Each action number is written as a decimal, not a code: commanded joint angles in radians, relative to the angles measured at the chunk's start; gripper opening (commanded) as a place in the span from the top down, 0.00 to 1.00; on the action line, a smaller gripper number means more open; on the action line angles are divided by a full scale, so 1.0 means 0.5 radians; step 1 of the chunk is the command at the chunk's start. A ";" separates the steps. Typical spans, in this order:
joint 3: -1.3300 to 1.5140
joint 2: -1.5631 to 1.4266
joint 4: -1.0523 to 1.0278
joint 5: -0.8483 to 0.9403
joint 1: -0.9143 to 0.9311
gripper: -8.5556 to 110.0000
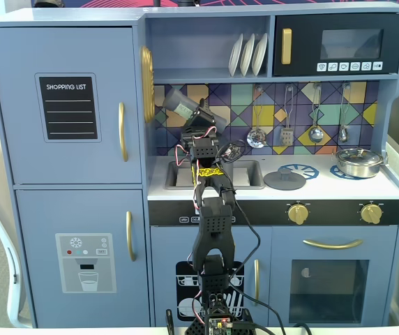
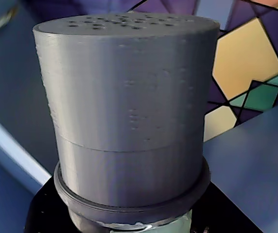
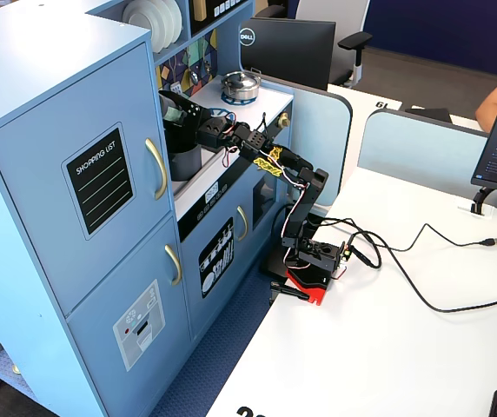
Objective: Put salt in the gray recipient
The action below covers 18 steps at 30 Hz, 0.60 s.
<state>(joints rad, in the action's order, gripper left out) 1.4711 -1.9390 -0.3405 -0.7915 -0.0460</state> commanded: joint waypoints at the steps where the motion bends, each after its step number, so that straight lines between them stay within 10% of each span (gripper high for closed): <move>1: -0.347 0.021 -0.083 -0.166 -0.025 0.93; 18: -0.301 0.006 -0.322 -0.466 0.037 0.93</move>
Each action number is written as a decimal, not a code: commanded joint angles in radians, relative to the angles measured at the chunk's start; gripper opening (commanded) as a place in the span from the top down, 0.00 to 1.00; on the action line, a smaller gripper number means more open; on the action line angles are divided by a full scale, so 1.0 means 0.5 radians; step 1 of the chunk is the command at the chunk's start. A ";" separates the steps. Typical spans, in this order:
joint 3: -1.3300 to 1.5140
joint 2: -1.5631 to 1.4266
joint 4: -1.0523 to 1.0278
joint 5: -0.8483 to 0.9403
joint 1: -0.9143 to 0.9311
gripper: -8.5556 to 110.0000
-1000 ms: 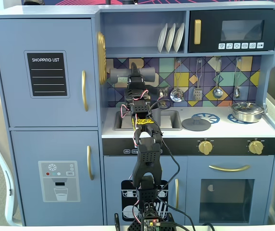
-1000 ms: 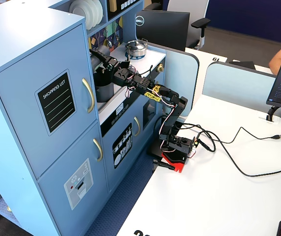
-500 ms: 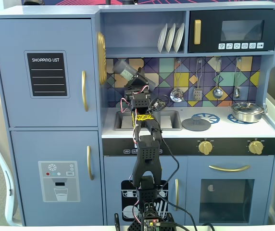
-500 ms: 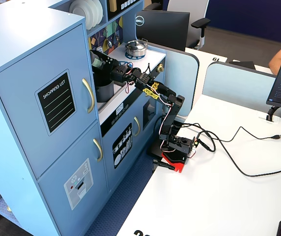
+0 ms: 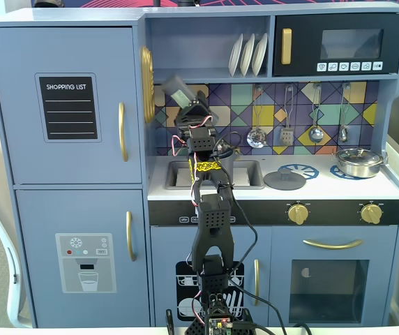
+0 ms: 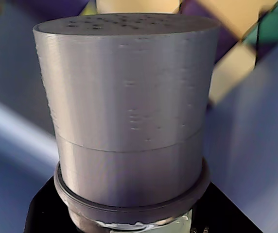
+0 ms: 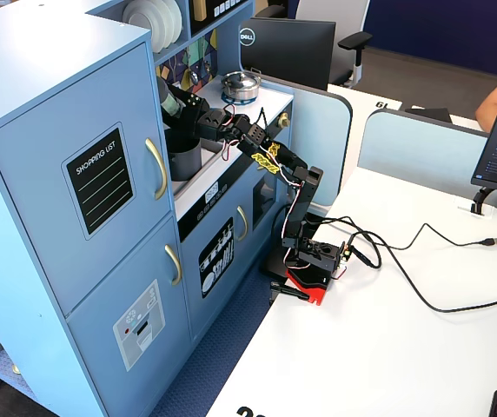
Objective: Put salt in the gray recipient
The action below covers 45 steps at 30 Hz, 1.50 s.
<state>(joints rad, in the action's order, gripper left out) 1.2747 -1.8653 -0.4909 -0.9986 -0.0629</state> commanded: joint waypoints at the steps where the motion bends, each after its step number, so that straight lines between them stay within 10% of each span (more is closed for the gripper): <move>1: 0.166 -0.184 -0.021 -0.058 0.086 0.93; 25: -0.347 0.037 0.172 -0.052 -0.202 0.93; 45: 0.558 -0.371 0.291 -0.077 0.135 0.93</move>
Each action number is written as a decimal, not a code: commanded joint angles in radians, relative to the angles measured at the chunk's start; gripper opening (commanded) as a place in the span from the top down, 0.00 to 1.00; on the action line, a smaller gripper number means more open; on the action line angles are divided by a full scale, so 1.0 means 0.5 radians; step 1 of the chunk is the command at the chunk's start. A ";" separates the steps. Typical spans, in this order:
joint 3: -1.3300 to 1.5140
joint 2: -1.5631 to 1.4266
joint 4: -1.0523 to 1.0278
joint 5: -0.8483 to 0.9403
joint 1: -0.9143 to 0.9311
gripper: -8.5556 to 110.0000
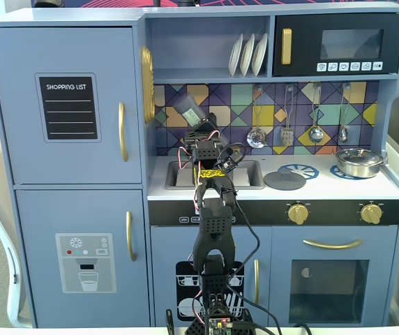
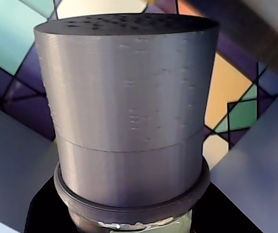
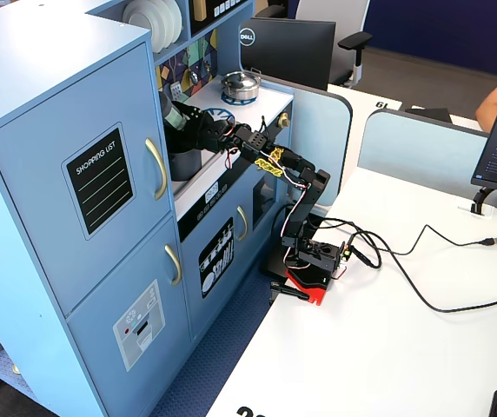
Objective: Put salt in the gray recipient
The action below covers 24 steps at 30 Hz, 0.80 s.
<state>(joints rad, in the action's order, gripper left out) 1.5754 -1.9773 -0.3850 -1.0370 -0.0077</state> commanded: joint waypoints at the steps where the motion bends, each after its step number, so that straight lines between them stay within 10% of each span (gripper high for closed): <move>1: -0.077 -0.132 0.083 -0.003 0.009 0.93; 24: -0.337 0.034 0.052 0.000 -0.104 0.93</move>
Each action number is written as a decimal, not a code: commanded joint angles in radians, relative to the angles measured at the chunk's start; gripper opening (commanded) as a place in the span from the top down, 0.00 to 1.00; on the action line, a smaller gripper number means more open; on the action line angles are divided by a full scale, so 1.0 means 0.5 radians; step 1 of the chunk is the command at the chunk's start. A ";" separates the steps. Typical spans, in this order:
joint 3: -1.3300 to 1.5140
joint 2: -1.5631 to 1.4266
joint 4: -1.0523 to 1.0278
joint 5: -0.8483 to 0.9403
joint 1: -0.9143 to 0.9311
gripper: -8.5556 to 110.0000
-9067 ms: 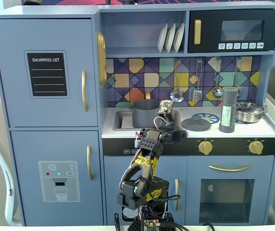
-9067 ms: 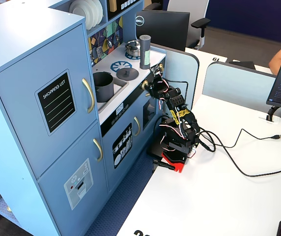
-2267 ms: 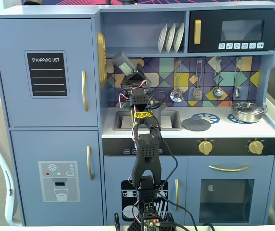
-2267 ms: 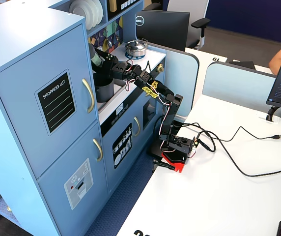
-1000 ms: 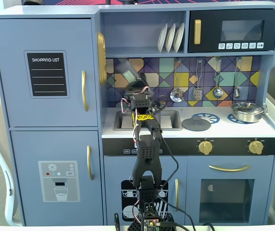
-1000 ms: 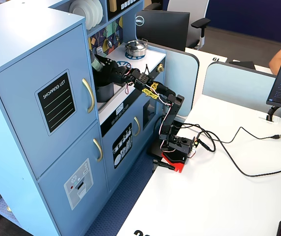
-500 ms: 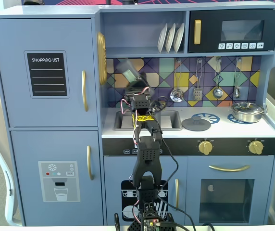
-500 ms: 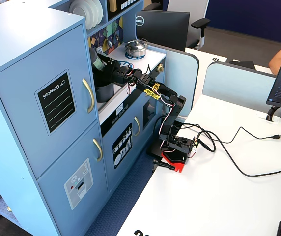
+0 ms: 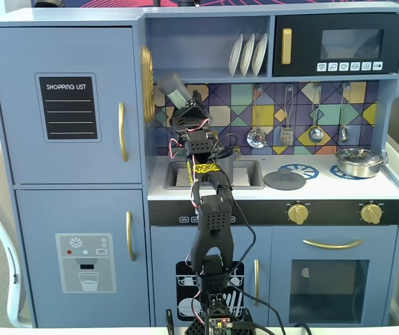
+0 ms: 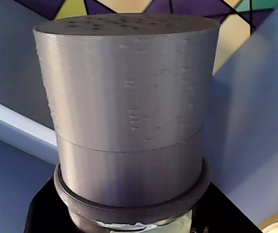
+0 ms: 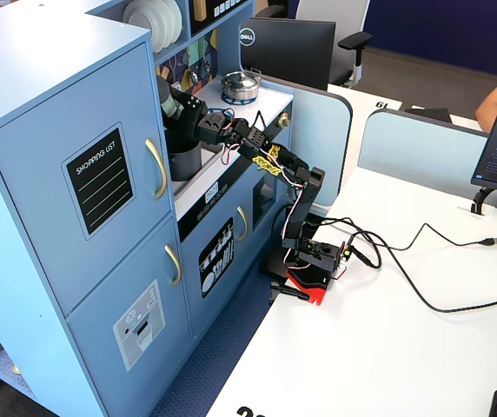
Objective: Put salt in the gray recipient
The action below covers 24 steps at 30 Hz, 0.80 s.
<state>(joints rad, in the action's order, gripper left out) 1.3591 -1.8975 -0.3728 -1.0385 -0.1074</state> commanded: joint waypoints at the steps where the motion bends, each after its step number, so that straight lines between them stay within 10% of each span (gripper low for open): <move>1: 0.163 -0.150 0.028 -0.003 0.123 0.93; 24: -0.181 -0.021 -0.058 0.285 0.123 0.93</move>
<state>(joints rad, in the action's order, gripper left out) 1.4051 -1.9098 -0.3973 -0.9756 -0.0368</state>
